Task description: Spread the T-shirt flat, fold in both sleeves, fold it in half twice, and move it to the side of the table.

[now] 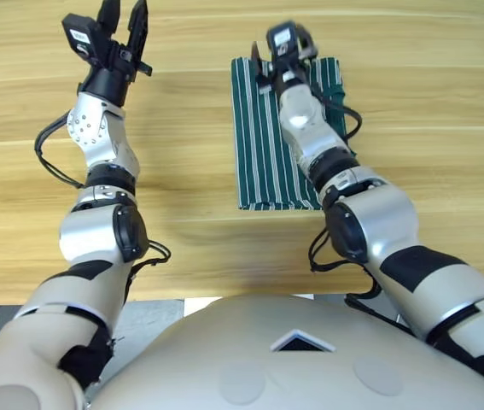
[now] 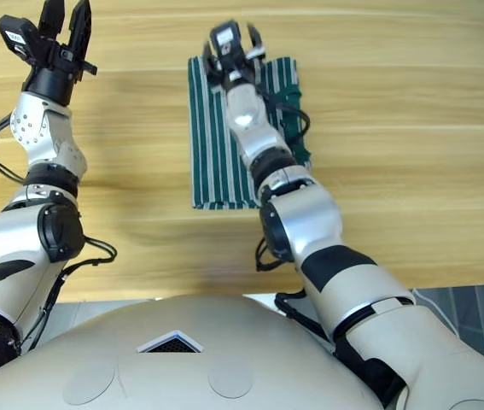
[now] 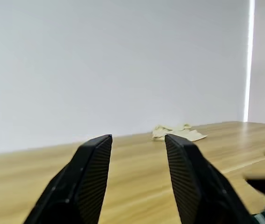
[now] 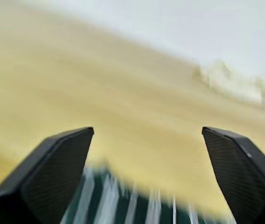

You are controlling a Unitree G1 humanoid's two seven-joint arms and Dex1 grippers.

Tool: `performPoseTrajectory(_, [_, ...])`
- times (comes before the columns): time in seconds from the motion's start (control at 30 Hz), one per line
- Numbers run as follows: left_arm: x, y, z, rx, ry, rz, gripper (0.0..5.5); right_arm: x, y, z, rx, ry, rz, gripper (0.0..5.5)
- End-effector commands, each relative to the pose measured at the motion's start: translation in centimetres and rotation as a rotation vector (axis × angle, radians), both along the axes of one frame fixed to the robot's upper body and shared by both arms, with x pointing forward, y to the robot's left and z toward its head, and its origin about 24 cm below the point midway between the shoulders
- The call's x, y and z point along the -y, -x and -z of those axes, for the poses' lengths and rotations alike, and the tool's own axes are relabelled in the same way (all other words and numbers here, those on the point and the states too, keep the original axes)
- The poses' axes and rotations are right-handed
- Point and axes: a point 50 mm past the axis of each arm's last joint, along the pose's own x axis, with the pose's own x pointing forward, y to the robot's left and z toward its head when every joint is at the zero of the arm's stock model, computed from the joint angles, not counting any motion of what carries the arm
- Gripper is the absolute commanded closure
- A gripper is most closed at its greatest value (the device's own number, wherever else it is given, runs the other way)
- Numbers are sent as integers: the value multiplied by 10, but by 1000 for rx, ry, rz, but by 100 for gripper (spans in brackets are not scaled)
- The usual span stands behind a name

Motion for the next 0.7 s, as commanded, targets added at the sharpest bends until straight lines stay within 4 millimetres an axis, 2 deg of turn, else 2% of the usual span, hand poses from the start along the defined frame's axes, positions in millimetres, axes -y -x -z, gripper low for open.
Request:
performPoseTrajectory(0.03, [23,18,-18,185,-57,229,340,26,25,-50,355,-98,-261,121])
performPoseTrajectory(0.1, [41,36,-12,209,-229,403,340,54,50,-50,453,115,-390,121])
performPoseTrajectory(0.17, [52,67,6,179,-452,614,340,88,77,-41,465,365,-470,121])
performPoseTrajectory(0.27, [45,103,35,47,-771,790,340,148,129,-23,364,742,-594,121])
performPoseTrajectory(0.33, [36,117,43,-14,-921,841,340,174,161,-18,260,899,-674,121])
performPoseTrajectory(0.43, [32,134,44,-47,-1009,902,292,197,197,-8,101,1043,-814,119])
performPoseTrajectory(0.5, [32,141,45,-63,-1048,926,263,201,211,-2,32,1084,-881,119])
performPoseTrajectory(0.6, [36,144,49,-66,-1092,917,216,201,222,11,-42,1117,-942,119])
performPoseTrajectory(0.7, [41,146,55,-67,-1118,915,174,205,220,25,-113,1152,-921,119])
